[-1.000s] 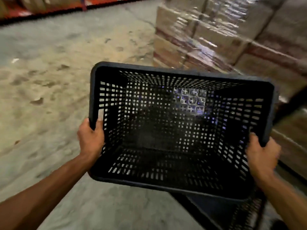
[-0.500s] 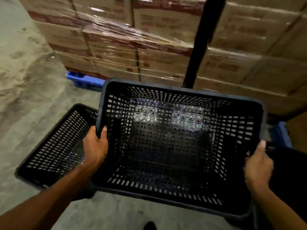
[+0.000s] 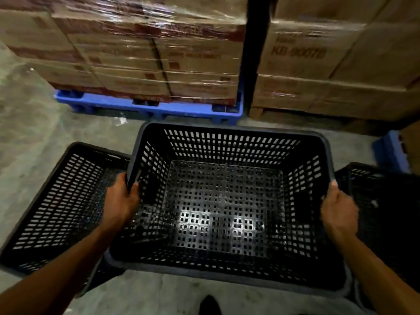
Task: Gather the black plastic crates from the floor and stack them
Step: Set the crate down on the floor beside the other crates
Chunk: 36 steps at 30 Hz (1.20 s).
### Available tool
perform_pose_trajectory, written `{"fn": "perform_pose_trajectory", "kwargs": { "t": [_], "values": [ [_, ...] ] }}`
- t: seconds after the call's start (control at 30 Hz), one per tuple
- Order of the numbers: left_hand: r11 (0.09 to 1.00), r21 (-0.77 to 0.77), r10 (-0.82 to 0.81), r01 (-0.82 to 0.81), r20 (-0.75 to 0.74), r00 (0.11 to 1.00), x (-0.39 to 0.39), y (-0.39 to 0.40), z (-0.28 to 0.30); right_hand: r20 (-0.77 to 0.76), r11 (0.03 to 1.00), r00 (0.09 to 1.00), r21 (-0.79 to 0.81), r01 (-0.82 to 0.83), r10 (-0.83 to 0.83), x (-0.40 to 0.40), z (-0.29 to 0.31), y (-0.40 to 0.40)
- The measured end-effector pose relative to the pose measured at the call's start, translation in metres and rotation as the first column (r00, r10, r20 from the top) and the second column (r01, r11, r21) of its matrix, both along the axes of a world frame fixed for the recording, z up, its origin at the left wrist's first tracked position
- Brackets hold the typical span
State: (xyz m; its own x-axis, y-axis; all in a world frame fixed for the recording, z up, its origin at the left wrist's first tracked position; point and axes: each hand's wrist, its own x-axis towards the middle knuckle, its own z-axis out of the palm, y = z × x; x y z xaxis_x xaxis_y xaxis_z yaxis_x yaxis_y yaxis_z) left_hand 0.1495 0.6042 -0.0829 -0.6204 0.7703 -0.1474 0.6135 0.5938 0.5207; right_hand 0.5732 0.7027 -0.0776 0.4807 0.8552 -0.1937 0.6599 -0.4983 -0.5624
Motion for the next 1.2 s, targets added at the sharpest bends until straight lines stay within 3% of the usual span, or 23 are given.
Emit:
{"fn": "perform_pose_trajectory", "kwargs": {
  "t": [0.2, 0.33, 0.43, 0.53, 0.7, 0.8, 0.9, 1.0, 1.13, 1.2],
  "values": [
    [0.999, 0.014, -0.037, 0.038, -0.092, 0.995, -0.002, 0.005, -0.009, 0.058, 0.999, 0.998, -0.045, -0.018, 0.020, -0.001, 0.001, 0.004],
    [0.997, -0.024, -0.071, 0.070, -0.058, 0.996, -0.001, 0.002, -0.006, 0.091, 0.993, 0.993, -0.095, -0.070, 0.078, -0.002, 0.005, 0.005],
    [0.981, -0.093, -0.174, 0.168, -0.062, 0.983, -0.001, -0.004, -0.001, 0.036, 0.973, 0.984, -0.156, -0.168, 0.175, 0.001, 0.012, 0.000],
    [0.949, -0.197, -0.278, 0.245, -0.161, 0.947, 0.001, -0.044, -0.001, 0.052, 0.935, 0.944, -0.164, -0.313, 0.325, 0.010, 0.016, -0.043],
    [0.983, -0.079, -0.177, 0.167, -0.154, 0.972, 0.013, -0.082, -0.008, 0.173, 0.941, 0.926, -0.095, -0.324, 0.336, 0.021, 0.000, -0.098],
    [0.970, -0.138, -0.227, 0.198, -0.240, 0.944, 0.011, -0.073, -0.006, 0.183, 0.932, 0.918, -0.159, -0.325, 0.352, 0.017, 0.000, -0.087],
    [0.947, -0.233, -0.286, 0.220, -0.306, 0.908, 0.009, -0.071, -0.005, 0.256, 0.905, 0.869, -0.152, -0.397, 0.424, 0.019, 0.003, -0.082],
    [0.937, -0.175, -0.345, 0.301, -0.357, 0.868, -0.008, -0.033, 0.006, 0.394, 0.854, 0.775, -0.048, -0.519, 0.493, 0.023, 0.019, -0.041],
    [0.984, 0.025, -0.152, 0.174, -0.379, 0.913, -0.030, 0.041, 0.025, 0.386, 0.909, 0.875, 0.172, -0.379, 0.291, 0.035, 0.036, 0.034],
    [0.989, -0.010, -0.144, 0.151, -0.357, 0.923, -0.027, 0.055, 0.015, 0.304, 0.948, 0.914, 0.087, -0.306, 0.267, 0.026, 0.020, 0.038]
  ]
}}
